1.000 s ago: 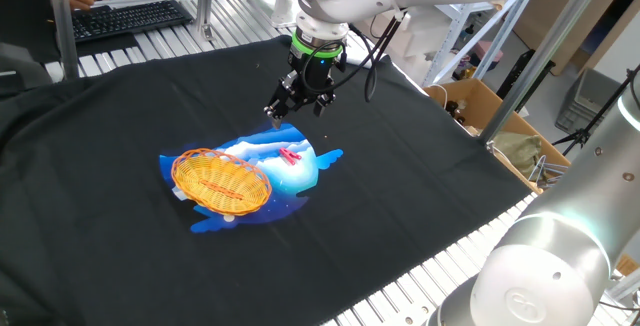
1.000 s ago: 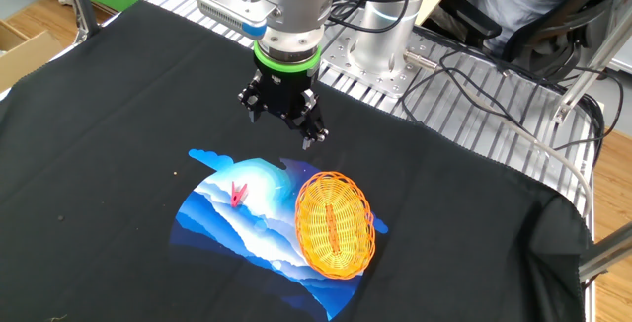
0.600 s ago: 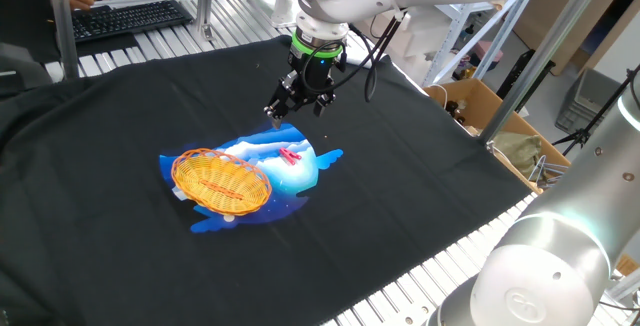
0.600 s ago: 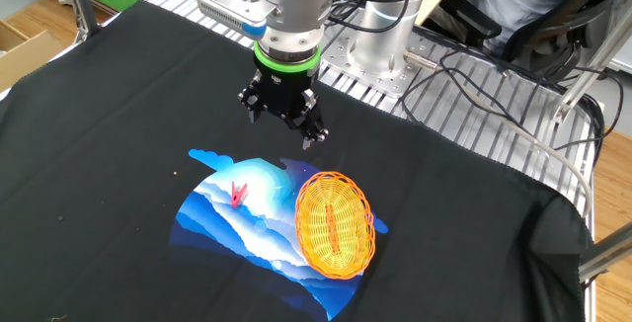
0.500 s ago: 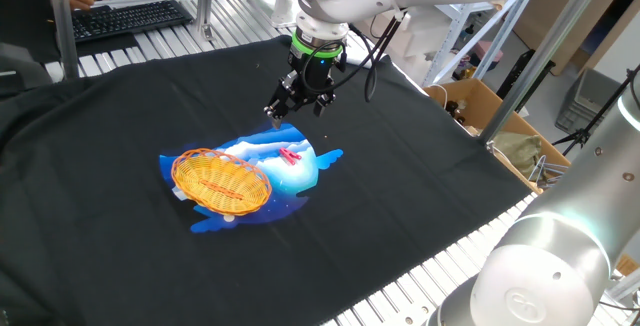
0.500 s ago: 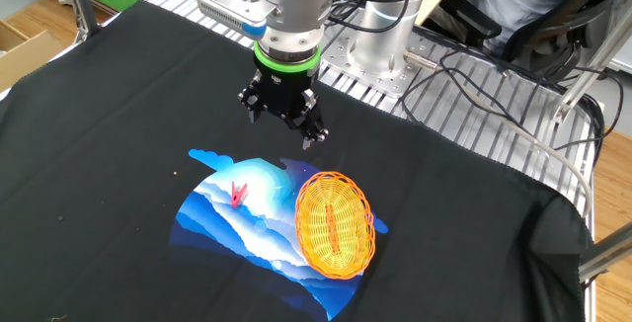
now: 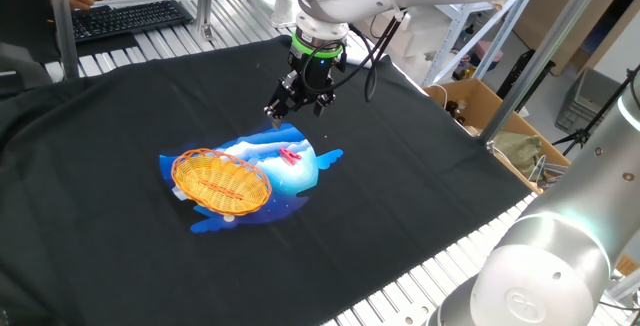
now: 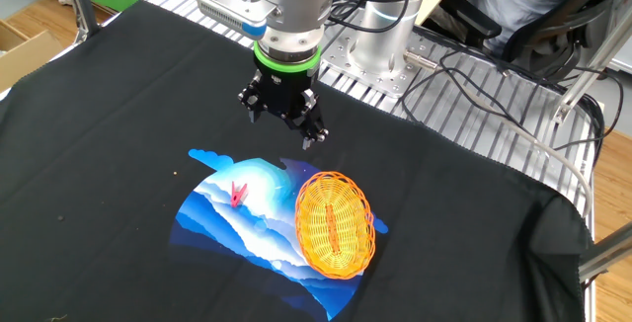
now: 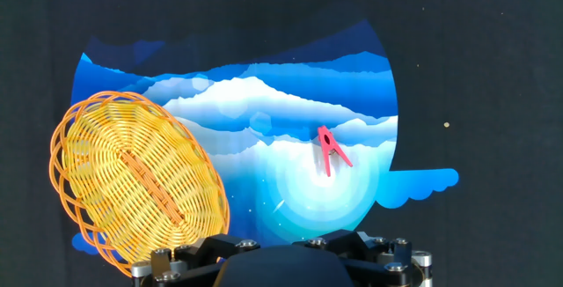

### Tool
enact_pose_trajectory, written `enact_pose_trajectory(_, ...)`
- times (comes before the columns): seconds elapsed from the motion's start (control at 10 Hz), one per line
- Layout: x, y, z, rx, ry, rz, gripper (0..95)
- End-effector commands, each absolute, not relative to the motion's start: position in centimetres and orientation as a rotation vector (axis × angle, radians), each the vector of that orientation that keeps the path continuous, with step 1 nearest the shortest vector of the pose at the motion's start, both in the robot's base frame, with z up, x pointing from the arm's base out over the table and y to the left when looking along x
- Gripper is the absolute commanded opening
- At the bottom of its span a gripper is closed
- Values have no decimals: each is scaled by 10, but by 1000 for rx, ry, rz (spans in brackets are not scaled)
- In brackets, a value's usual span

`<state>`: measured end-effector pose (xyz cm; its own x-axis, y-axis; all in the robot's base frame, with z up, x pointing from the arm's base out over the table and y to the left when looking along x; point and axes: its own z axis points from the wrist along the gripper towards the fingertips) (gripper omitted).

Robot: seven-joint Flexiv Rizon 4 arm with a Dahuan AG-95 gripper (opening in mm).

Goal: Use a clamp

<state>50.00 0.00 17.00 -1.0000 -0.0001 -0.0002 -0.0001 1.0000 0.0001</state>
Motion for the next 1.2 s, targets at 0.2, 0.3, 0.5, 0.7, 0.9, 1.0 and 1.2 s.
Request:
enact_pose_trajectory(0.2,497,1,166,-118,3051,-90,0)
enact_pose_trajectory(0.3,494,3,163,-115,3048,-90,0)
enact_pose_trajectory(0.5,491,4,160,-115,3051,-89,0)
enact_pose_trajectory(0.7,491,2,157,-128,3057,-82,0)
enact_pose_trajectory(0.9,492,-3,154,-150,3057,-71,0)
enact_pose_trajectory(1.0,492,-4,153,-153,3057,-66,0)
enact_pose_trajectory(1.2,494,-7,147,-165,3058,-51,0)
